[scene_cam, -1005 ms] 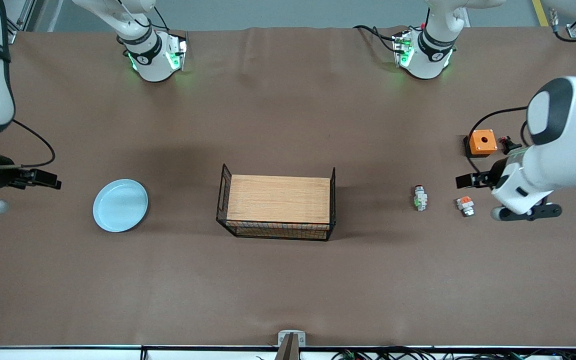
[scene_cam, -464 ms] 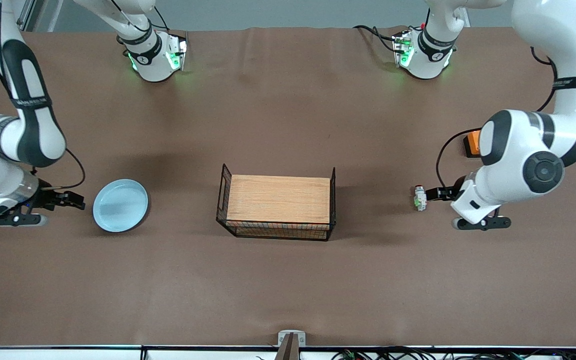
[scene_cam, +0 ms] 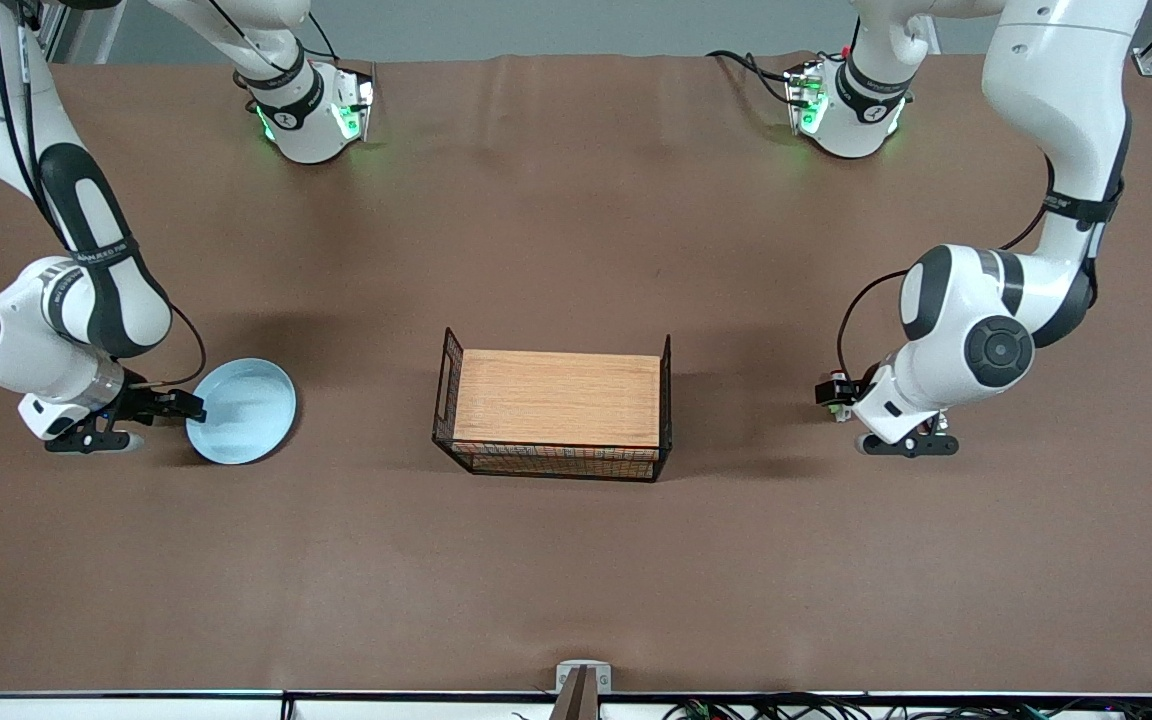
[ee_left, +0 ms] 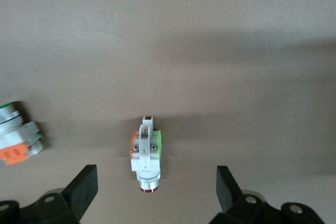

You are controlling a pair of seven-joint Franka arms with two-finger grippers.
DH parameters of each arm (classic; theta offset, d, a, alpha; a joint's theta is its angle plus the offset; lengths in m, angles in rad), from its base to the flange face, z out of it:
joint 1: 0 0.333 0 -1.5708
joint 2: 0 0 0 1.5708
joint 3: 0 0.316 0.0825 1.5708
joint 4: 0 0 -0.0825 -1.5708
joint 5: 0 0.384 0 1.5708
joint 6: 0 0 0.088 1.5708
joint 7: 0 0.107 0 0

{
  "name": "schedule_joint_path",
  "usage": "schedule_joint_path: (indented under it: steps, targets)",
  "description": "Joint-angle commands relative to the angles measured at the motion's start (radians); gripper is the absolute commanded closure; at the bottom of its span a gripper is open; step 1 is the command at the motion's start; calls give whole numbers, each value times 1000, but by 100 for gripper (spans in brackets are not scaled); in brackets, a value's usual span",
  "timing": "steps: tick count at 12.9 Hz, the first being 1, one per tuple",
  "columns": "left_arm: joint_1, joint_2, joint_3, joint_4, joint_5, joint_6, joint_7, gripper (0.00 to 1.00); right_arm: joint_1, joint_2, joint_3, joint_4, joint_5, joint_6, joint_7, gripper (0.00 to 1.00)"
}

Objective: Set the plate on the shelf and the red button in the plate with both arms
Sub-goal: 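Grasp the plate rim with the right gripper while the left gripper grasps the switch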

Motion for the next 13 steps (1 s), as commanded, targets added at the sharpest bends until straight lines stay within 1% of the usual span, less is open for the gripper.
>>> schedule_joint_path:
  steps: [1,3,4,6,7,8,9,10,11,12,13]
  targets:
    - [2,9,4,-39,6,48,44,1,-29,16,19,-4,35,29,-71,0]
    - [6,26,4,-64,20,111,69,1,-27,22,18,-6,35,30,-78,1]
    - [6,34,4,-74,21,138,69,1,-27,22,18,-6,35,30,-95,6]
    - [8,43,4,-99,39,187,69,1,-27,25,18,-13,35,30,-107,21]
    - [8,51,4,-110,41,216,69,1,-27,25,18,-19,35,30,-107,32]
    - [8,55,4,-116,41,238,69,1,-27,25,18,-19,35,23,-107,48]
    - [8,57,4,-128,41,252,69,1,-27,23,18,-19,35,20,-106,67]
    - [8,57,4,-140,41,258,69,2,-27,23,18,-18,35,19,-106,83]
    - [8,57,4,-148,41,260,69,5,-27,22,18,-18,35,17,-104,95]
    - [8,57,4,-151,41,263,69,11,-29,19,19,-16,35,17,-97,100]
    - [8,57,4,-151,41,263,69,17,-35,14,19,-16,38,17,-92,100]
